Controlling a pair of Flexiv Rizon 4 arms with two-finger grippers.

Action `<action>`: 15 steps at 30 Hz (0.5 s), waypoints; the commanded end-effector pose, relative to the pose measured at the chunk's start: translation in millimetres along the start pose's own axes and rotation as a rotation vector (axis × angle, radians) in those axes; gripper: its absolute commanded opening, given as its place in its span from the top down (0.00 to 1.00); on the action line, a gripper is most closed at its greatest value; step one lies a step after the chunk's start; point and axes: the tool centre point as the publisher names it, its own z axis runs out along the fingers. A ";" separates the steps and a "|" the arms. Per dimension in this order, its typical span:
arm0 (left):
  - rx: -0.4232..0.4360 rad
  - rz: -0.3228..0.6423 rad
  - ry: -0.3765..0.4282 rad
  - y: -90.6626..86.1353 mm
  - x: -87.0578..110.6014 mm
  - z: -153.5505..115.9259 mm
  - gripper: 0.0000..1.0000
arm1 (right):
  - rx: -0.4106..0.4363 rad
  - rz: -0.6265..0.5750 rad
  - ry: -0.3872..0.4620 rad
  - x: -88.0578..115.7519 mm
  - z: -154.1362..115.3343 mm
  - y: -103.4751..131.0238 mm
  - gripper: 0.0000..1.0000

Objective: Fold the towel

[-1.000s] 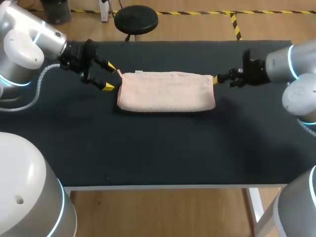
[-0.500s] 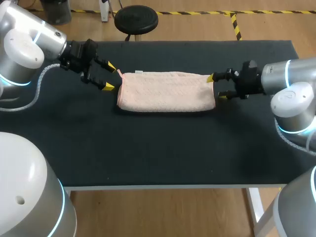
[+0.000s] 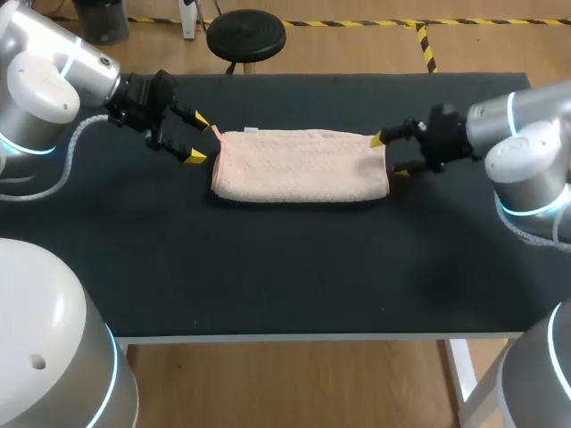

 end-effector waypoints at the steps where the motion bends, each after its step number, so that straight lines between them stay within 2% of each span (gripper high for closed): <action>1: 0.002 0.002 -0.002 0.7 0.5 0.5 0.00 | 0.021 -0.014 -0.004 -0.9 5.4 5.3 0.00; 15: 0.002 0.002 -0.002 0.7 0.5 0.5 0.00 | 0.051 -0.057 -0.014 -0.1 13.7 7.6 0.00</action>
